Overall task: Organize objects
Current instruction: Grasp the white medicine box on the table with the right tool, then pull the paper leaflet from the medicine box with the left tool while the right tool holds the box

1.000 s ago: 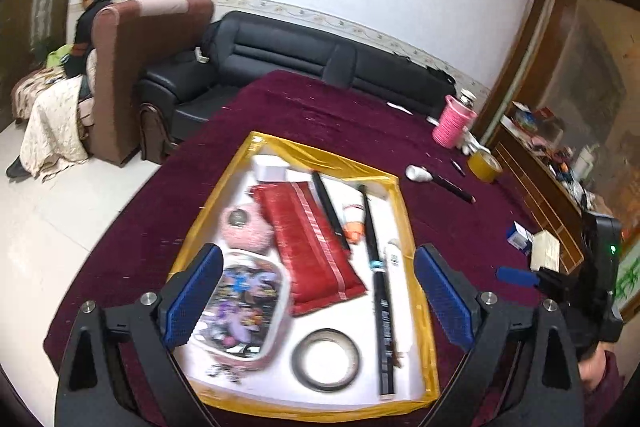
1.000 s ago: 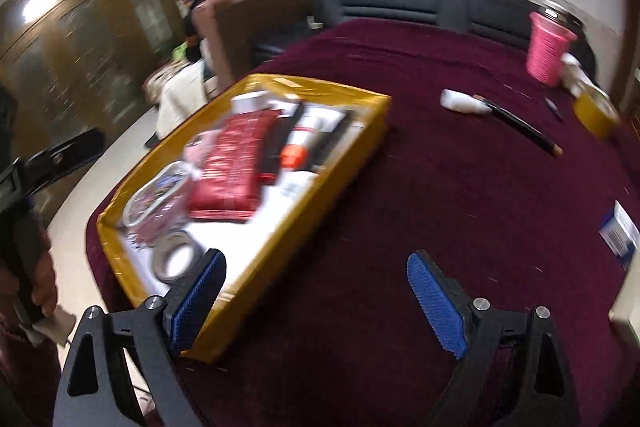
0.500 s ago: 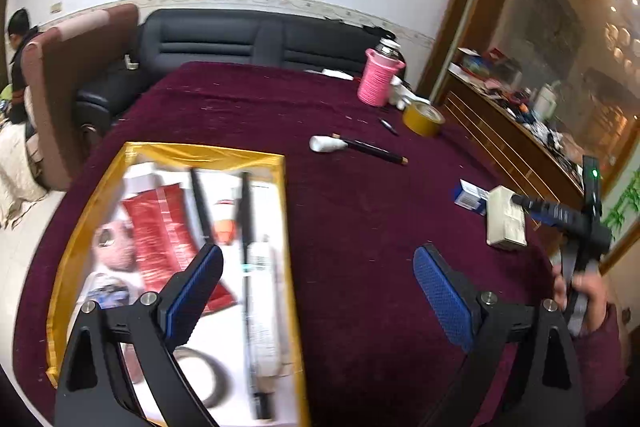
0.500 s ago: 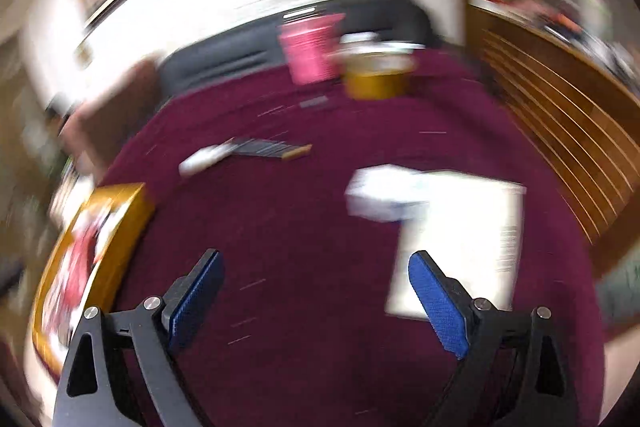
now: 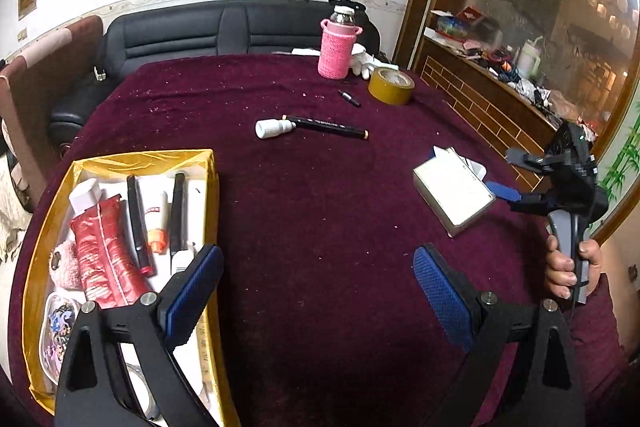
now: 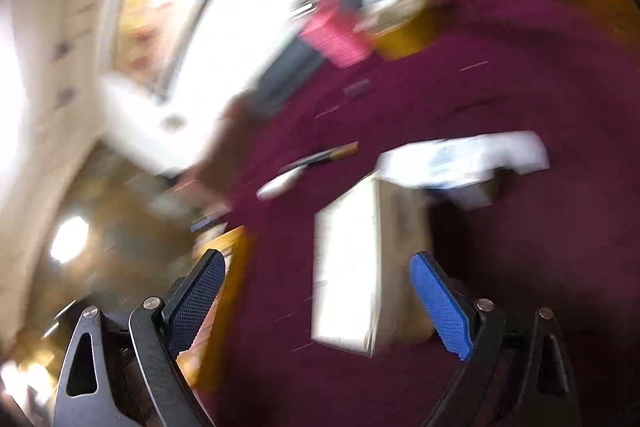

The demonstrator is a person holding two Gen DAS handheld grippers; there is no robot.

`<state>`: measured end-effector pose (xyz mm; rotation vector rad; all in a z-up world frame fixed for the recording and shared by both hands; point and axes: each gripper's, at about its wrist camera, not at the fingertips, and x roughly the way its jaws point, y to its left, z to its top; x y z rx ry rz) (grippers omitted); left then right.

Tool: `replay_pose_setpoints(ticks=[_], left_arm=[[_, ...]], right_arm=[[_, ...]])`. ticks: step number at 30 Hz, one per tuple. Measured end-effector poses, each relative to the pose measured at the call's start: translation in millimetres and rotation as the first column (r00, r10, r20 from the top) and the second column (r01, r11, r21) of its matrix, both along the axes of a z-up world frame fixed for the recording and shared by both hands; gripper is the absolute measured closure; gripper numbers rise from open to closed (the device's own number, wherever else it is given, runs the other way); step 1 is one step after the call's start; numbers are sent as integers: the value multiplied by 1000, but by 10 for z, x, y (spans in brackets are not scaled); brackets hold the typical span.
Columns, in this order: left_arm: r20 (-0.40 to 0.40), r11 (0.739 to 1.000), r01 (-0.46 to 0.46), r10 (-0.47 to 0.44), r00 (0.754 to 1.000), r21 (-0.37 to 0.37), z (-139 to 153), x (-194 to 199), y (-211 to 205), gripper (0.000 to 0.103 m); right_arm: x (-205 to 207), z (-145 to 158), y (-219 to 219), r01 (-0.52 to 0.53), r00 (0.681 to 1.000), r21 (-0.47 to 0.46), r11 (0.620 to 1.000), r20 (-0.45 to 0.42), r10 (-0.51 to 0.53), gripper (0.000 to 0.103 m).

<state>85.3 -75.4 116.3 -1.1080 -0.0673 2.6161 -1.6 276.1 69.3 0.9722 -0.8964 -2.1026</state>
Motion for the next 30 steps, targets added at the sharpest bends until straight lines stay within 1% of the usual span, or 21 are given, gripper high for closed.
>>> replay_pose_setpoints(ticks=[1, 2, 3, 4, 6, 8, 9, 12, 15, 18, 19, 21, 22, 23, 25, 26, 28, 29, 30], left_arm=[[6, 1000, 2, -2, 1000, 0, -6, -16, 25, 7], [18, 1000, 5, -5, 1000, 2, -31, -39, 59, 7], [31, 1000, 10, -10, 999, 5, -61, -66, 100, 7], [44, 1000, 16, -16, 999, 9, -91, -92, 141, 7], [64, 999, 30, -31, 997, 16, -139, -133, 219, 7], [81, 998, 51, -53, 995, 24, -185, -177, 334, 7], [84, 998, 60, -62, 995, 26, -203, -183, 380, 7], [101, 996, 87, -90, 991, 34, -277, -195, 521, 7], [123, 995, 96, -98, 988, 29, -334, -215, 610, 7], [137, 995, 99, -100, 986, 12, -364, -237, 670, 7], [139, 995, 98, -96, 986, -6, -382, -243, 689, 7], [148, 992, 84, -70, 986, -92, -465, -269, 757, 7], [150, 989, 82, -63, 987, -120, -496, -285, 780, 7], [153, 984, 80, -55, 987, -162, -551, -301, 816, 7], [171, 978, 85, -52, 984, -193, -621, -319, 855, 7], [185, 978, 89, -53, 981, -190, -650, -337, 874, 7], [197, 982, 92, -58, 979, -168, -650, -368, 899, 7], [196, 984, 91, -60, 979, -151, -635, -376, 911, 7], [194, 986, 90, -62, 979, -139, -621, -372, 922, 7]], right_arm=[[-2, 22, 9, 5, 1000, 10, 1000, -17, -5, 6], [0, 42, 31, 40, 999, 36, 999, -27, -39, 6], [-4, 49, 109, 110, 994, 75, 991, -29, -108, 6], [-9, 46, 162, 152, 988, 98, 983, -26, -151, 6], [-31, 53, 339, 253, 967, 142, 957, -16, -253, 6], [-78, 63, 530, 323, 944, 191, 927, 1, -329, 6], [-142, 50, 630, 350, 933, 214, 912, 14, -361, 6], [-342, 0, 761, 375, 918, 249, 893, 39, -396, 5], [-487, -36, 753, 379, 913, 264, 887, 51, -405, 5], [-612, -86, 606, 344, 924, 332, 878, 48, -380, 5], [-632, -106, 537, 328, 930, 356, 875, 42, -366, 5], [-698, -132, 421, 301, 940, 389, 871, 34, -340, 6], [-723, -157, 390, 290, 943, 401, 869, 33, -330, 6], [-754, -175, 356, 280, 946, 420, 863, 32, -322, 6], [-811, -173, 252, 260, 952, 485, 835, 18, -307, 6], [-841, -171, 195, 244, 956, 525, 815, 12, -294, 6], [-905, -200, 56, 197, 965, 606, 771, 18, -261, 6], [-916, -209, -6, 179, 969, 628, 757, 23, -247, 6], [-934, -235, -54, 159, 972, 633, 758, 36, -234, 7]])
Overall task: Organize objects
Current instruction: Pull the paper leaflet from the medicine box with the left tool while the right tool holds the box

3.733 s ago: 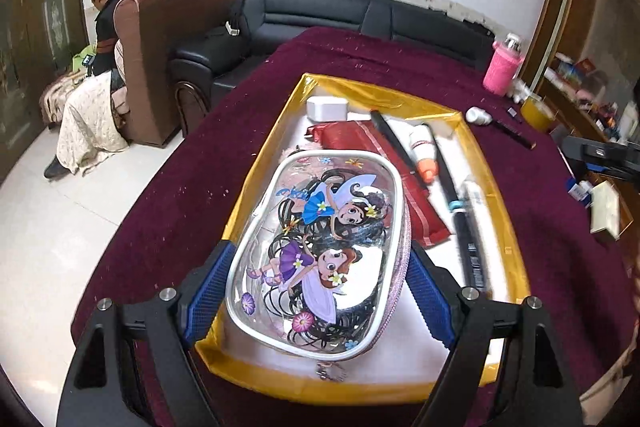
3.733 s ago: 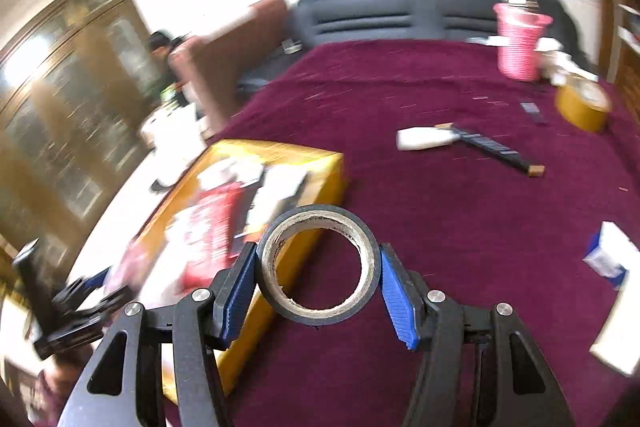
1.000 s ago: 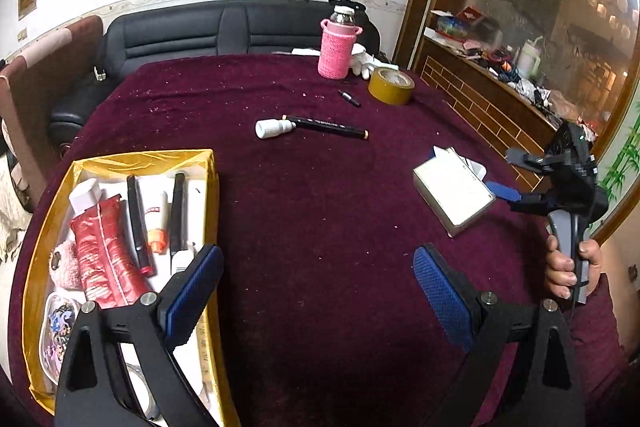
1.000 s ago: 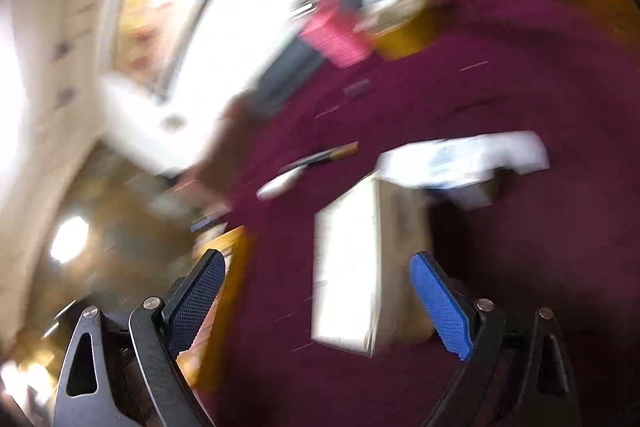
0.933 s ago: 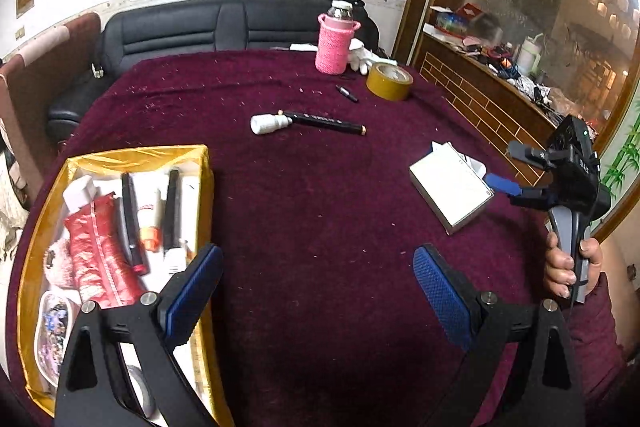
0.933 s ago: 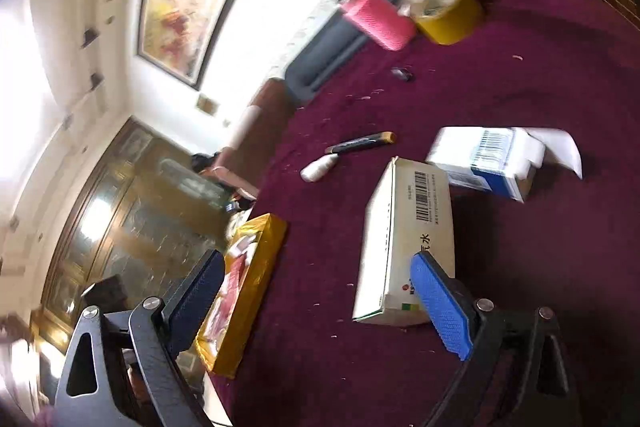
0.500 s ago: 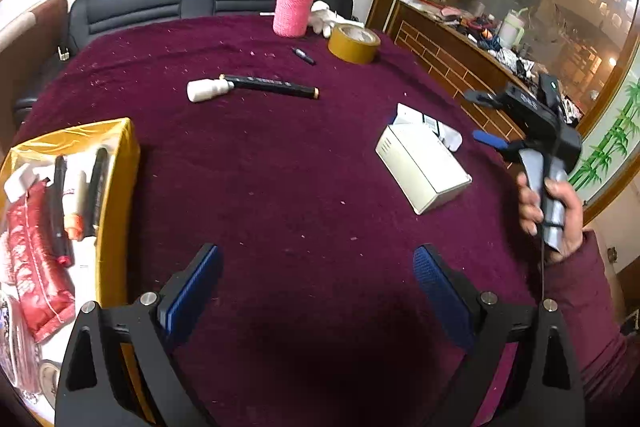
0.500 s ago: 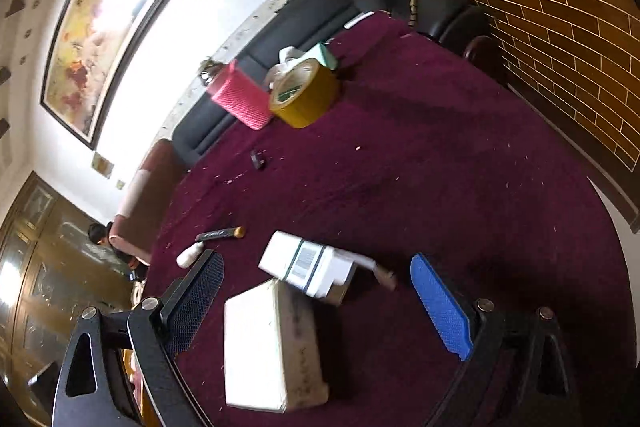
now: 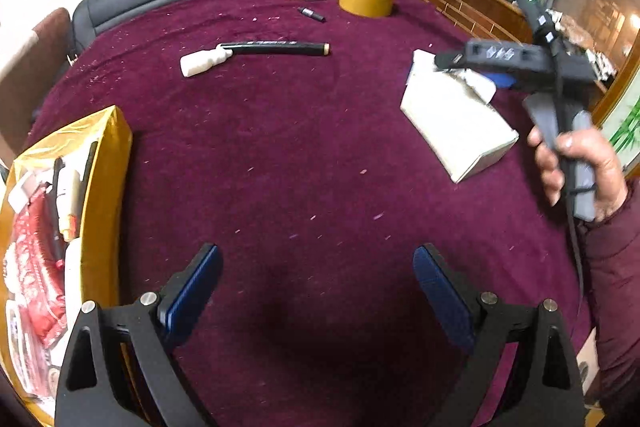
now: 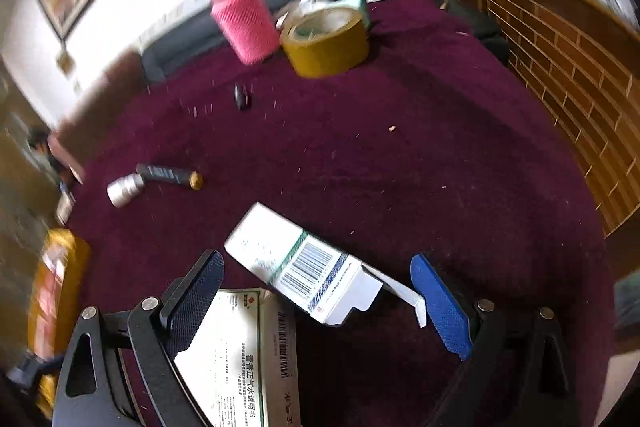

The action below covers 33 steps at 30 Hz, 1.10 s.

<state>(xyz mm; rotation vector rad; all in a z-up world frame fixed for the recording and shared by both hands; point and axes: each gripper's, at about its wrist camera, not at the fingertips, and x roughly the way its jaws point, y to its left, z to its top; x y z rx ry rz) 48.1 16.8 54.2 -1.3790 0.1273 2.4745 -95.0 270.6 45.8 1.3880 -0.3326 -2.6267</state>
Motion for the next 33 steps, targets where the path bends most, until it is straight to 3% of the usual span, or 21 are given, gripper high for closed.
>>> replay_pose_setpoints(ticks=[2, 4, 5, 8, 12, 15, 17, 20, 23, 24, 26, 27, 29, 33], left_arm=[[5, 999, 2, -3, 1000, 34, 28, -13, 12, 8], [13, 998, 7, -8, 1000, 56, 43, -18, 45, 8], [15, 998, 10, -11, 1000, 65, 51, -28, 64, 8], [17, 996, 16, -17, 1000, 93, 64, -55, 179, 8], [24, 987, 24, -28, 999, 161, 29, -158, 411, 8], [21, 986, 26, -30, 999, 165, -38, -274, 620, 8], [44, 984, 21, -29, 999, 174, -76, -317, 711, 8], [61, 980, -5, -7, 998, 201, -98, -301, 710, 8], [77, 973, -44, 27, 997, 229, -117, -297, 602, 8], [85, 968, -57, 38, 996, 243, -124, -300, 563, 8], [97, 962, -76, 52, 994, 262, -135, -299, 522, 8], [98, 964, -78, 55, 994, 255, -139, -294, 529, 8], [97, 966, -79, 57, 994, 246, -153, -278, 568, 8], [67, 976, -36, 22, 998, 213, -130, -271, 650, 8]], right_arm=[[-4, -74, -34, -43, 998, -115, 992, 35, 47, 12], [34, -147, -80, -139, 986, -340, 930, 38, 161, 12], [74, -144, -99, -161, 983, -375, 913, 18, 181, 12], [185, -114, -9, -125, 992, -361, 924, -50, 115, 12], [249, -282, 316, -17, 1000, -437, 899, -19, 10, 10], [289, -322, 470, -2, 1000, -501, 866, -15, -7, 10], [325, -336, 481, -18, 1000, -541, 841, -2, 20, 9], [371, -355, 339, -105, 989, -618, 779, 17, 147, 9], [390, -407, 131, -197, 954, -690, 697, 30, 300, 7], [401, -426, 70, -221, 937, -729, 648, 25, 349, 6], [413, -492, -39, -245, 899, -838, 488, -8, 437, 5], [421, -483, -60, -256, 891, -856, 448, -30, 452, 5], [460, -407, -24, -281, 905, -824, 492, -58, 421, 5], [491, -416, 152, -239, 938, -818, 523, -54, 344, 1]])
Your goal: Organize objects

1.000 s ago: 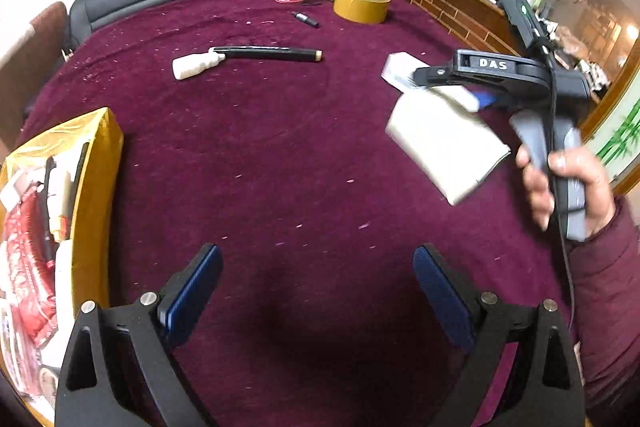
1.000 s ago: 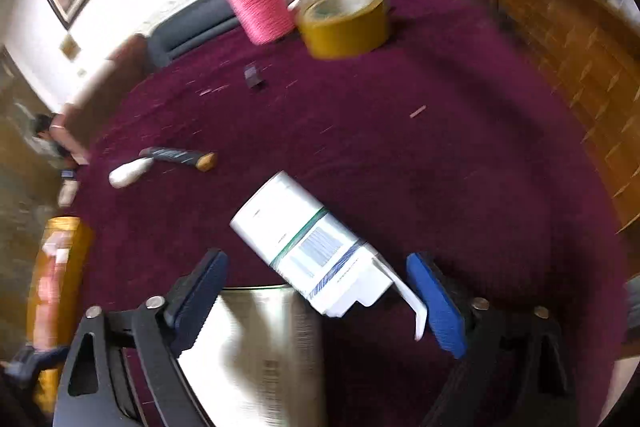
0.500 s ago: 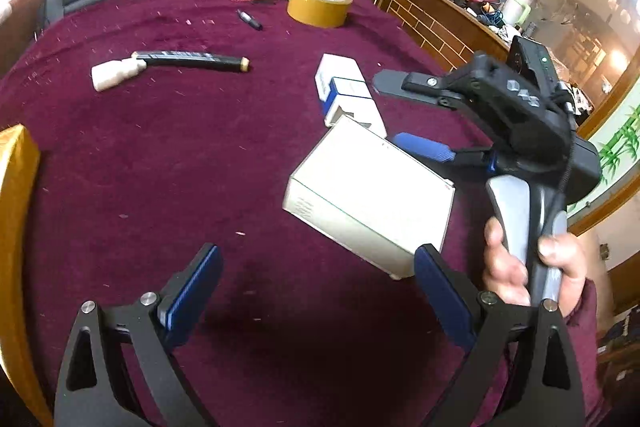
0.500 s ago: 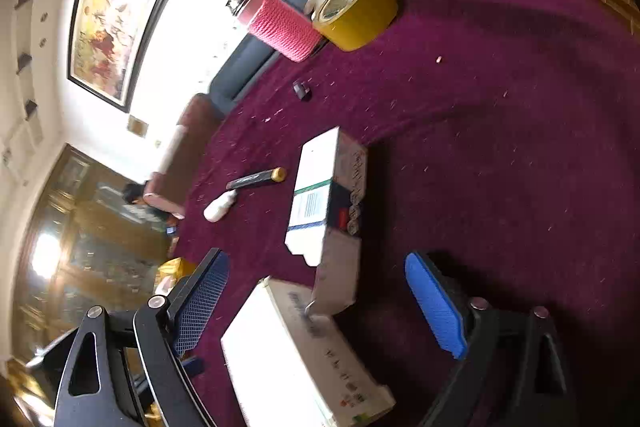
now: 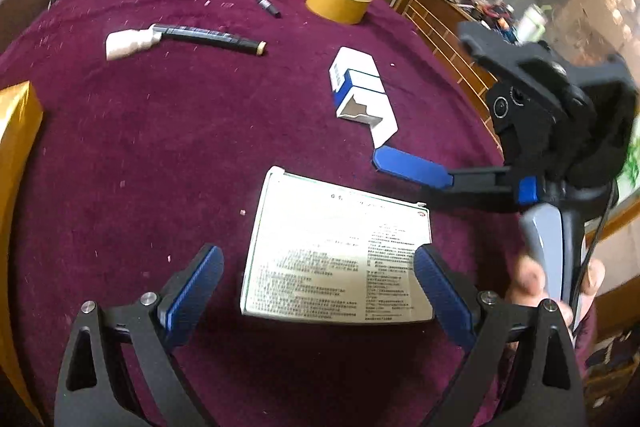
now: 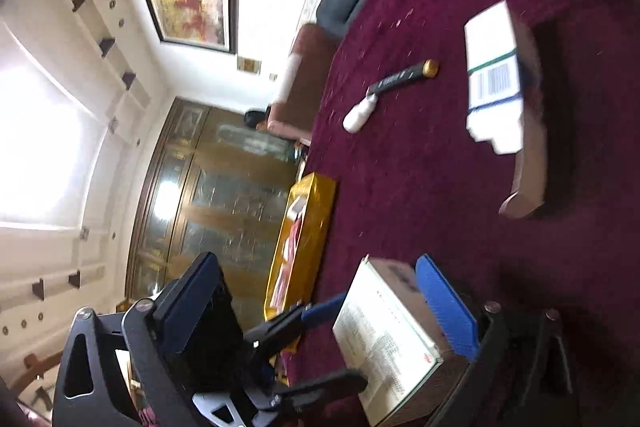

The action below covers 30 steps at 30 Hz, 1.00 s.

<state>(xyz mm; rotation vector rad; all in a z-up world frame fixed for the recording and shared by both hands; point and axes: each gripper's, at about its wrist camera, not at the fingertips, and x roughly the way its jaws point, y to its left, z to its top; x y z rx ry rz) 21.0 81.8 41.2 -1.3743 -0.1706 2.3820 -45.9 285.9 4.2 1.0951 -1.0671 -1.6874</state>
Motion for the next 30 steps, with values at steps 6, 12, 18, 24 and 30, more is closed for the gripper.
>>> replay_pose_setpoints(ticks=[6, 12, 18, 24, 30], left_arm=[[-239, 859, 399, -481, 843, -322, 224, 116, 427, 8], [-159, 636, 594, -737, 657, -493, 160, 138, 726, 7], [-15, 592, 725, -778, 628, -350, 67, 0, 719, 7], [5, 507, 705, -811, 586, -496, -169, 236, 835, 7], [-31, 453, 636, -828, 560, -624, -248, 350, 796, 7]], right_arm=[[-106, -106, 199, 117, 991, -37, 992, 67, -114, 0], [-68, -104, 452, 181, 982, -67, 981, 75, -176, 0], [-99, -71, 414, 181, 982, -57, 982, 69, -177, 0], [-118, -55, 371, 187, 981, -42, 981, 62, -185, 0], [-124, -32, 353, 187, 981, -32, 982, 56, -185, 0]])
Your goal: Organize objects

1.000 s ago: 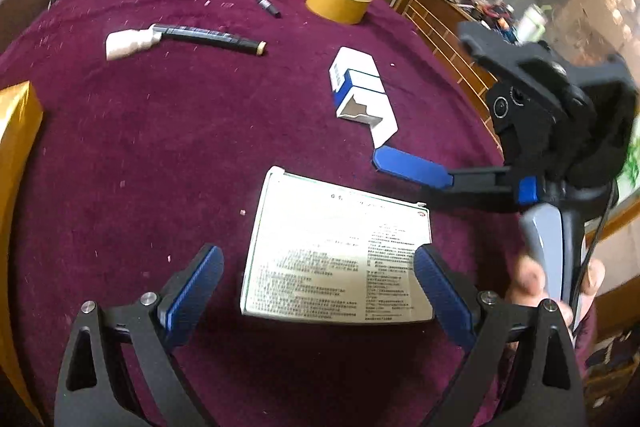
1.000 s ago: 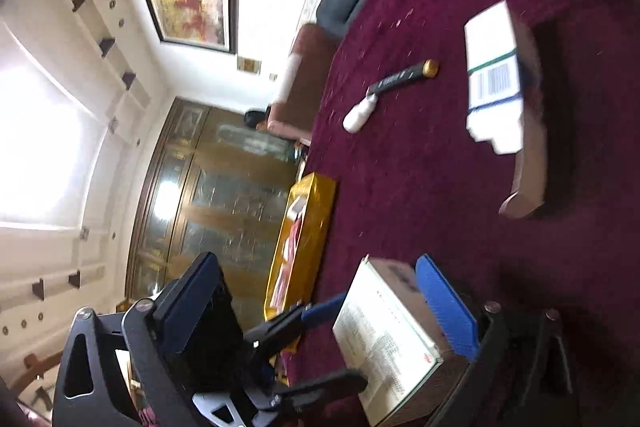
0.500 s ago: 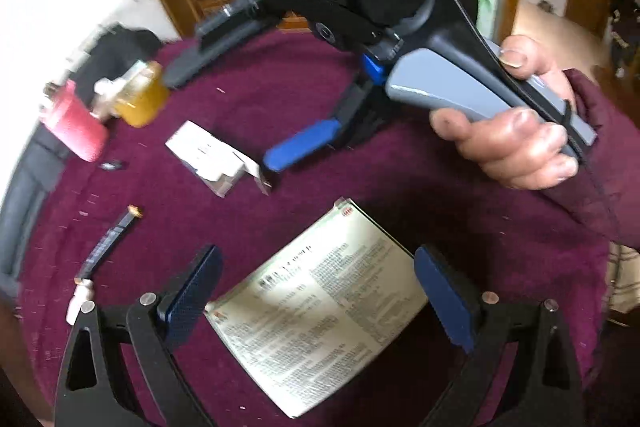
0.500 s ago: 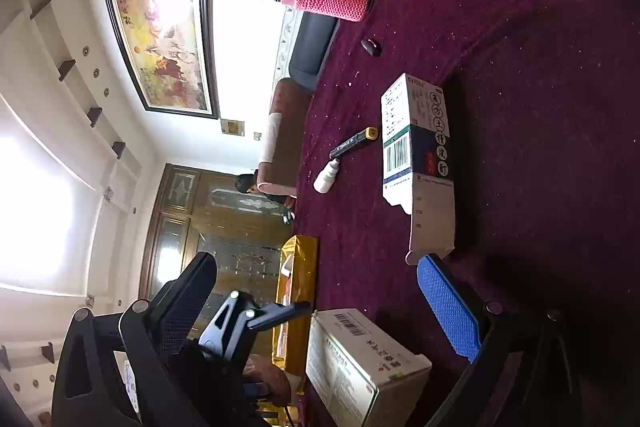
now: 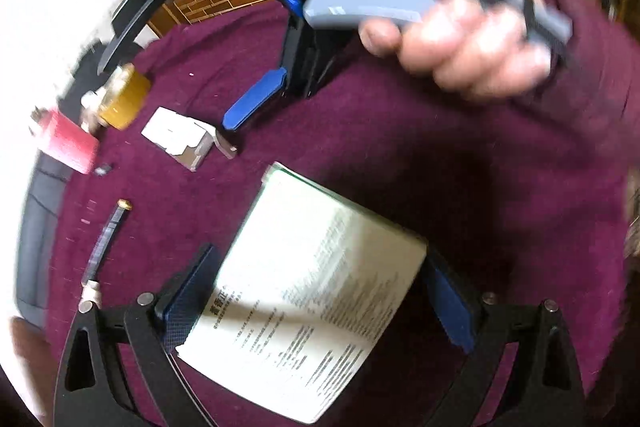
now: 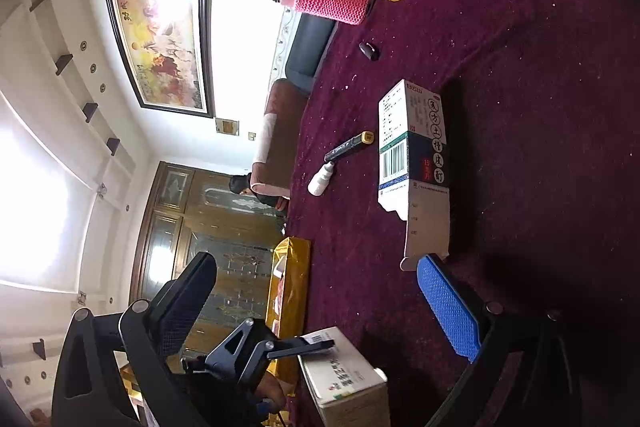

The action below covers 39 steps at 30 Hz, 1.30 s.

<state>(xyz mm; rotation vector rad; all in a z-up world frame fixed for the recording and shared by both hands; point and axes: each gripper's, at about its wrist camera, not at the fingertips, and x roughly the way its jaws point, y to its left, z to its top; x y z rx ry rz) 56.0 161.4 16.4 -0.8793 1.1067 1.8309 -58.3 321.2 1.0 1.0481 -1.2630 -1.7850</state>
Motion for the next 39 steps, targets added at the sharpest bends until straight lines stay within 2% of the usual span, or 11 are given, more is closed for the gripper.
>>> replay_pose_setpoints(ticks=[2, 4, 9, 12, 15, 19, 23, 29, 33, 36, 39], left_arm=[[-82, 999, -7, 3, 997, -50, -65, 29, 1, 7], [-98, 998, -61, 60, 993, -10, 15, -15, -32, 19], [62, 932, -317, 311, 948, 174, 357, -221, -495, 31], [170, 836, -455, 422, 890, 306, 572, -169, -971, 31], [233, 711, -554, 505, 831, 434, 820, 51, -1507, 31], [263, 590, -597, 555, 789, 544, 1033, 290, -2054, 31], [256, 526, -627, 613, 748, 575, 1090, 424, -2415, 31], [330, 430, -684, 645, 689, 590, 1027, 473, -2879, 31], [361, 400, -698, 643, 675, 594, 956, 523, -3107, 31], [396, 369, -710, 634, 664, 600, 898, 472, -3261, 30], [426, 345, -725, 629, 650, 596, 816, 371, -3368, 30]], right_arm=[[1, 3, -15, -3, 1000, 9, 1000, -4, 3, 0], [2, 21, -28, -4, 1000, 22, 1000, -12, 4, 0], [0, 55, -50, 17, 999, 74, 997, -39, -14, 0], [36, 117, -109, 48, 997, 180, 983, -68, -36, 0], [80, 264, -260, 98, 992, 358, 929, -104, -65, 0], [34, 548, -715, 56, 991, 435, 899, -130, 1, 0], [-187, 900, -1435, 13, 976, 630, 776, -177, 127, 0], [-792, 892, -2228, 59, 956, 901, 429, -175, 237, 0], [-1118, 688, -2542, -1, 950, 958, 288, -89, 300, 6], [-1333, 568, -2647, -32, 947, 972, 233, -45, 317, 20], [-1576, 445, -2634, -58, 957, 970, 235, -12, 289, 39]])
